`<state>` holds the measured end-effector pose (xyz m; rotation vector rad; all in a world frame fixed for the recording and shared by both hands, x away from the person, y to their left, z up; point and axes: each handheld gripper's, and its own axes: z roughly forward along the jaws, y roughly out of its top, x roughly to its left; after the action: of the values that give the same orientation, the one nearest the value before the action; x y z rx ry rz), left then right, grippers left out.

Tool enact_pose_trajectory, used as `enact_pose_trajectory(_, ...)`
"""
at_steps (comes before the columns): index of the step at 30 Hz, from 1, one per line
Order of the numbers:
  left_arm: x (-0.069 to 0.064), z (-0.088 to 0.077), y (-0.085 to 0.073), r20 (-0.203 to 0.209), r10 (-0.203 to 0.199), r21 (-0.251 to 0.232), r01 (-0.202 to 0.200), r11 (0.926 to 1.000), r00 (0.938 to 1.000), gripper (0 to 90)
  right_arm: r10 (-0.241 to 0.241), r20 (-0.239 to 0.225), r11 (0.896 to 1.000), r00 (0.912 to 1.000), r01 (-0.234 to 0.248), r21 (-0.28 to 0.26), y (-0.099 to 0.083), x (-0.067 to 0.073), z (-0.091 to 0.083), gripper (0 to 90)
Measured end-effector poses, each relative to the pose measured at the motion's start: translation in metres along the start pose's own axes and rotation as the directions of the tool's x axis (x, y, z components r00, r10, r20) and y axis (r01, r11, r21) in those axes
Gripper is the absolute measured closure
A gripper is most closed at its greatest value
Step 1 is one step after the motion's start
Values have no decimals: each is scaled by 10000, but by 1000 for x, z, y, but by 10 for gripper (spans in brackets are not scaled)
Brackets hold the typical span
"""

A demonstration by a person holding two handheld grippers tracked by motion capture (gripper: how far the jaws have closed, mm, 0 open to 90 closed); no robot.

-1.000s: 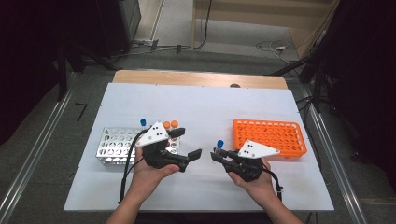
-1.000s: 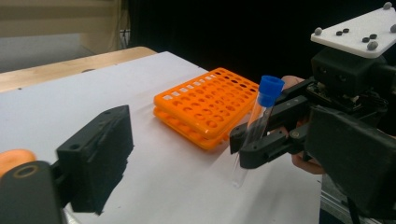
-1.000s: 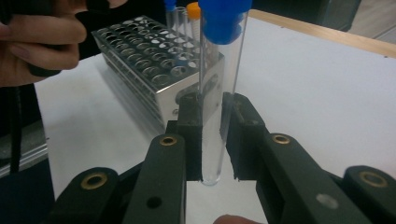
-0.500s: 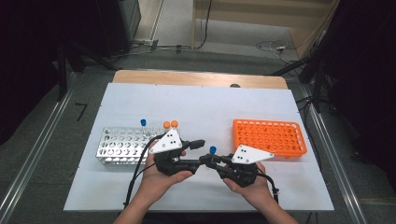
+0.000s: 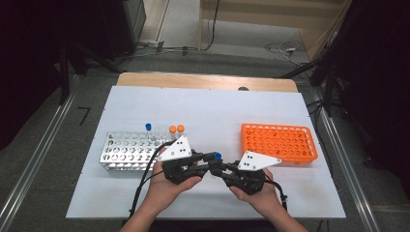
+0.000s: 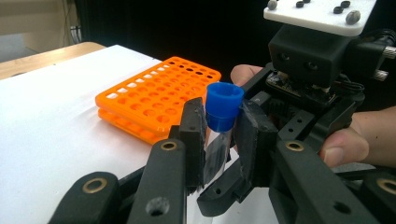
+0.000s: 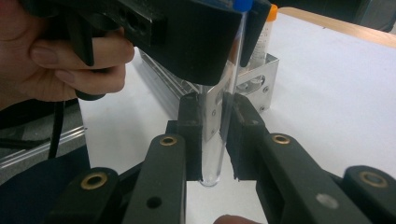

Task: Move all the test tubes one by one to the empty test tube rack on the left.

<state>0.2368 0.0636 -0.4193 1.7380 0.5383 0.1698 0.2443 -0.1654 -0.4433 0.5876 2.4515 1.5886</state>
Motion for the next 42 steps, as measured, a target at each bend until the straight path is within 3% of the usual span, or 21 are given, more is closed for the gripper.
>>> enact_pose_trajectory(17,0,-2,0,-124,385,63,-384,9992,9992,769,55,-247,10000,9997,-56,-39,-1,1,1,711)
enact_pose_trajectory(21,2,-4,0,-277,409,58,-407,9992,9988,769,-30,-266,10000,9996,30,-20,0,2,1,548)
enact_pose_trajectory(26,4,-10,1,-481,459,-3,-460,9989,9978,769,224,-273,9997,9994,-224,15,1,-1,0,250)
enact_pose_trajectory(30,8,-15,2,-613,444,-40,-447,9990,9971,769,316,-123,9994,9994,-314,115,1,-4,-2,88)
enact_pose_trajectory(33,11,-19,2,-756,420,-82,-428,9991,9963,769,544,-220,9985,9983,-542,86,0,-8,-5,16)
enact_pose_trajectory(36,14,-25,2,-959,401,-80,-411,9991,9946,769,665,-198,9978,9976,-665,39,0,-13,-8,0)
enact_pose_trajectory(42,23,-39,3,-1357,306,-257,-344,9991,9903,769,683,331,9977,9971,-684,26,-3,-24,-18,0)
